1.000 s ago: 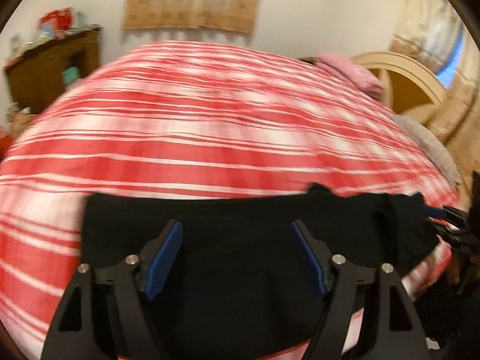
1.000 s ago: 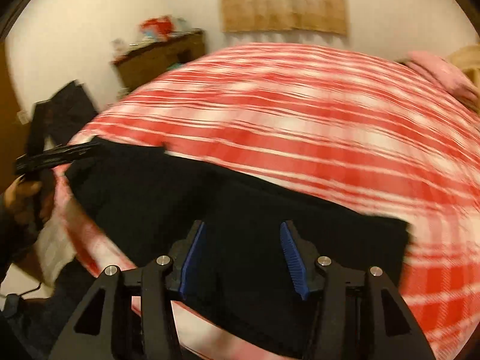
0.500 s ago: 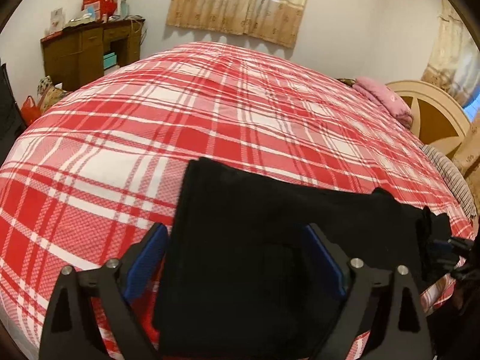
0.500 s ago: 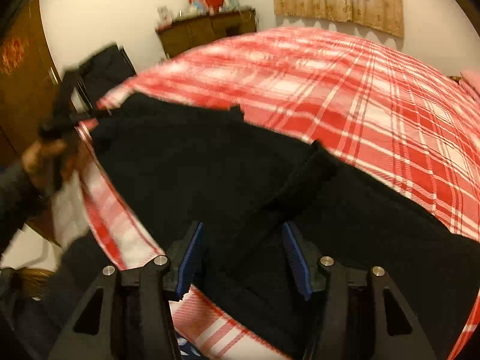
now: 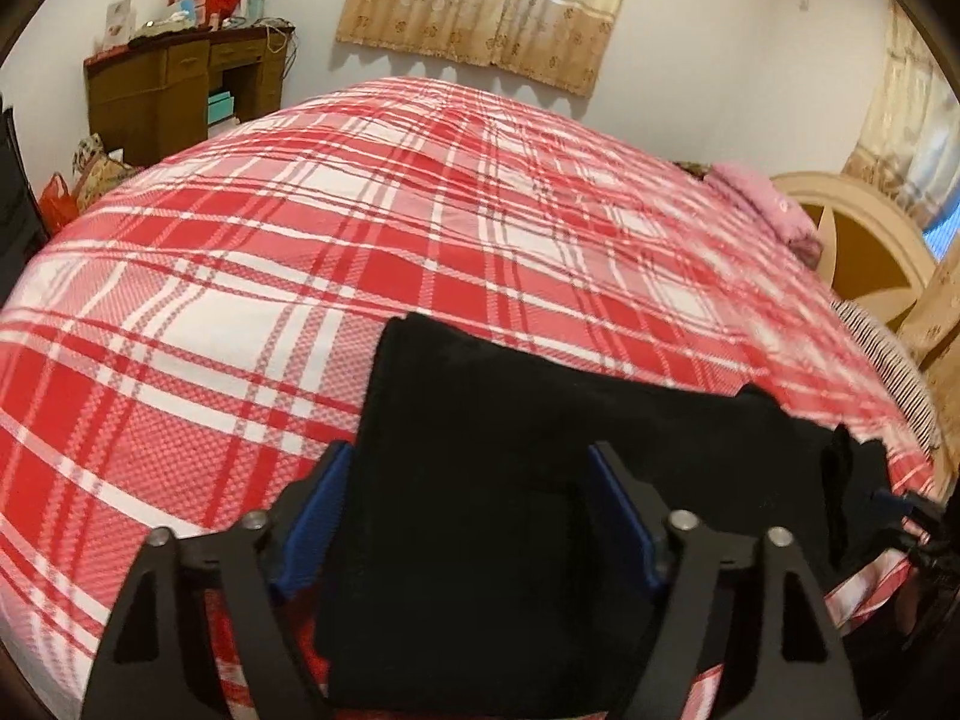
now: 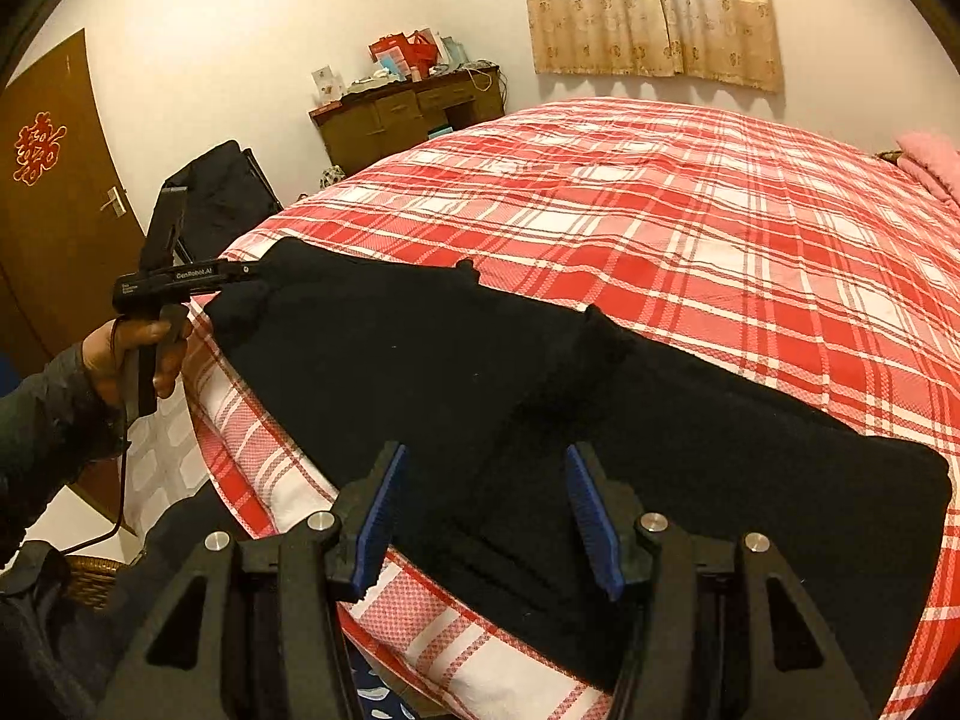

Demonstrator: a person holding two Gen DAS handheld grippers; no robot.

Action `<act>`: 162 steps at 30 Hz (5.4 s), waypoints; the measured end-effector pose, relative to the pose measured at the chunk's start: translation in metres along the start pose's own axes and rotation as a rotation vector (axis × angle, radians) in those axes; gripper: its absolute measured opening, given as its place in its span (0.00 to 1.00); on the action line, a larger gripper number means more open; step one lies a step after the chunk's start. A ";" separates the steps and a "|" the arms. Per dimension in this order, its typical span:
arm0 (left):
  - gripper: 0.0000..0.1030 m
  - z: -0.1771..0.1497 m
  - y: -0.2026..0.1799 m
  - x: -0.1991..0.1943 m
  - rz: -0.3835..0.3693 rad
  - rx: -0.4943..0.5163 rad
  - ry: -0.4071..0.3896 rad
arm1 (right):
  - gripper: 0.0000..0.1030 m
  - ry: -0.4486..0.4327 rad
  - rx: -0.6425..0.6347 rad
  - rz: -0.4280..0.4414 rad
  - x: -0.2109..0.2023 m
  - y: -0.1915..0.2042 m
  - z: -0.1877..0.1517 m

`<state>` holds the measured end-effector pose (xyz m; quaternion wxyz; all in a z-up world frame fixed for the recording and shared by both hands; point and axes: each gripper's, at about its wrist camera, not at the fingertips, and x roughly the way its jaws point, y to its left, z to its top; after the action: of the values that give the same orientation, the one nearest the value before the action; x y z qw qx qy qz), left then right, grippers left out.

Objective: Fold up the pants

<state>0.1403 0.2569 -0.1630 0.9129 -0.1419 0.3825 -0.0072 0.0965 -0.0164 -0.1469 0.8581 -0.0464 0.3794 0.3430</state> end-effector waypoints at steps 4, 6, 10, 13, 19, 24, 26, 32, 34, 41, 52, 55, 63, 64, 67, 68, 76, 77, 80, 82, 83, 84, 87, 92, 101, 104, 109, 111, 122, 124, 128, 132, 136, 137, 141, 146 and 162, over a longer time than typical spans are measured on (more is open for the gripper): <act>0.58 0.000 0.008 0.001 0.009 -0.014 -0.006 | 0.54 -0.003 0.011 -0.003 0.001 -0.002 -0.001; 0.58 0.000 0.003 0.003 0.021 0.001 -0.001 | 0.54 0.000 0.007 -0.002 0.002 -0.001 -0.001; 0.54 0.002 0.002 0.005 0.013 -0.019 0.004 | 0.54 -0.004 -0.008 0.002 0.003 0.003 -0.002; 0.20 0.004 0.003 0.009 -0.017 -0.035 0.017 | 0.54 -0.003 -0.014 0.005 0.004 0.004 -0.003; 0.20 0.006 -0.007 -0.012 -0.089 -0.067 -0.030 | 0.54 -0.022 -0.013 -0.007 -0.001 0.002 -0.002; 0.20 0.013 -0.028 -0.041 -0.134 -0.046 -0.092 | 0.55 -0.017 -0.011 -0.041 -0.005 -0.002 0.001; 0.20 0.019 -0.044 -0.049 -0.171 -0.020 -0.108 | 0.55 -0.023 0.002 -0.056 -0.012 -0.006 0.004; 0.20 0.035 -0.094 -0.069 -0.360 -0.006 -0.110 | 0.55 -0.038 0.053 -0.113 -0.040 -0.024 0.006; 0.20 0.039 -0.113 -0.072 -0.426 -0.003 -0.099 | 0.55 -0.045 0.084 -0.145 -0.049 -0.031 0.004; 0.20 0.047 -0.181 -0.069 -0.532 0.096 -0.065 | 0.55 -0.078 0.161 -0.199 -0.077 -0.057 -0.008; 0.20 0.048 -0.266 -0.044 -0.597 0.205 0.023 | 0.55 -0.107 0.261 -0.286 -0.118 -0.104 -0.034; 0.20 0.043 -0.288 -0.034 -0.605 0.225 0.057 | 0.55 -0.110 0.306 -0.307 -0.125 -0.120 -0.043; 0.20 0.022 -0.336 0.001 -0.600 0.268 0.143 | 0.55 -0.144 0.382 -0.339 -0.139 -0.146 -0.051; 0.20 0.019 -0.342 0.005 -0.595 0.276 0.150 | 0.55 -0.145 0.384 -0.340 -0.140 -0.147 -0.051; 0.20 0.008 -0.355 0.018 -0.589 0.283 0.185 | 0.55 -0.148 0.390 -0.343 -0.141 -0.149 -0.053; 0.20 0.006 -0.357 0.020 -0.586 0.287 0.190 | 0.55 -0.147 0.391 -0.344 -0.141 -0.148 -0.053; 0.20 -0.018 -0.382 0.035 -0.571 0.324 0.243 | 0.55 -0.131 0.399 -0.341 -0.136 -0.152 -0.059; 0.20 -0.020 -0.385 0.037 -0.567 0.332 0.247 | 0.55 -0.130 0.399 -0.341 -0.135 -0.152 -0.059; 0.21 -0.027 -0.393 0.041 -0.550 0.356 0.251 | 0.55 -0.130 0.395 -0.338 -0.136 -0.151 -0.060; 0.24 -0.031 -0.398 0.042 -0.537 0.373 0.248 | 0.55 -0.129 0.393 -0.336 -0.136 -0.151 -0.061; 0.26 -0.032 -0.400 0.042 -0.536 0.378 0.249 | 0.55 -0.128 0.392 -0.335 -0.136 -0.151 -0.061; 0.29 -0.034 -0.402 0.041 -0.532 0.380 0.244 | 0.55 -0.127 0.393 -0.335 -0.136 -0.151 -0.062; 0.40 -0.033 -0.406 0.032 -0.529 0.398 0.200 | 0.55 -0.125 0.403 -0.336 -0.136 -0.153 -0.065; 0.61 -0.027 -0.396 0.014 -0.505 0.413 0.104 | 0.55 -0.129 0.419 -0.289 -0.141 -0.151 -0.065; 0.74 -0.028 -0.341 0.006 -0.345 0.406 0.037 | 0.58 -0.081 0.509 -0.073 -0.145 -0.143 -0.065; 0.74 -0.031 -0.325 0.007 -0.300 0.407 0.021 | 0.58 -0.059 0.518 -0.114 -0.139 -0.143 -0.071; 0.74 -0.038 -0.309 0.019 -0.238 0.403 0.033 | 0.58 -0.022 0.539 -0.094 -0.123 -0.148 -0.070; 0.74 -0.039 -0.303 0.023 -0.230 0.384 0.043 | 0.38 0.004 0.550 -0.083 -0.114 -0.149 -0.072; 0.76 -0.044 -0.296 0.030 -0.223 0.375 0.058 | 0.14 -0.049 0.479 -0.154 -0.130 -0.149 -0.057; 0.76 -0.045 -0.296 0.032 -0.217 0.377 0.063 | 0.14 -0.029 0.488 -0.161 -0.125 -0.152 -0.062; 0.76 -0.047 -0.293 0.037 -0.212 0.373 0.074 | 0.15 0.019 0.500 -0.156 -0.113 -0.159 -0.077; 0.86 -0.049 -0.291 0.040 -0.200 0.374 0.074 | 0.16 0.020 0.497 -0.143 -0.118 -0.158 -0.076; 0.89 -0.049 -0.284 0.039 -0.214 0.362 0.078 | 0.32 0.023 0.512 -0.116 -0.119 -0.159 -0.078; 0.90 -0.049 -0.281 0.039 -0.206 0.362 0.074 | 0.51 0.024 0.518 -0.113 -0.120 -0.160 -0.079; 0.94 -0.049 -0.263 0.035 -0.201 0.321 0.049 | 0.60 0.022 0.527 -0.096 -0.120 -0.160 -0.083; 0.98 -0.046 -0.248 0.052 -0.280 0.226 0.108 | 0.60 0.020 0.547 -0.076 -0.110 -0.167 -0.083; 0.27 -0.034 -0.219 0.063 -0.513 0.070 0.130 | 0.27 -0.025 0.477 0.117 -0.111 -0.140 -0.073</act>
<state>0.1816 0.0307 -0.1717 0.8591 -0.2018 0.3915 -0.2608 0.0858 -0.2096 -0.1484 0.8281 0.1840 0.4409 0.2934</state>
